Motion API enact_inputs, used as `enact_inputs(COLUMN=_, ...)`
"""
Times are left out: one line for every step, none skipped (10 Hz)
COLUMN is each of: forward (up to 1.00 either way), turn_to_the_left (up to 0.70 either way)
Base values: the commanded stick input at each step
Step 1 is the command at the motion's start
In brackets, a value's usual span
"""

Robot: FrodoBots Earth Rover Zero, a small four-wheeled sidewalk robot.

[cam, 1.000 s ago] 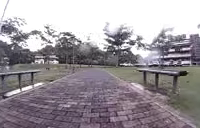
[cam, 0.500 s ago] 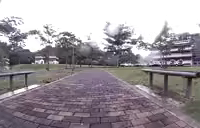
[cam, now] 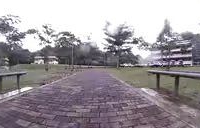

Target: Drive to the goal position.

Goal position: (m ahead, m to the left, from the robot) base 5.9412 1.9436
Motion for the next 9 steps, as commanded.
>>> enact_inputs(forward=0.70, turn_to_the_left=0.00)
enact_inputs(forward=0.70, turn_to_the_left=0.00)
enact_inputs(forward=0.70, turn_to_the_left=0.00)
enact_inputs(forward=0.70, turn_to_the_left=0.00)
enact_inputs(forward=0.70, turn_to_the_left=0.00)
enact_inputs(forward=0.70, turn_to_the_left=0.00)
enact_inputs(forward=0.70, turn_to_the_left=0.00)
enact_inputs(forward=0.70, turn_to_the_left=0.00)
enact_inputs(forward=0.70, turn_to_the_left=0.00)
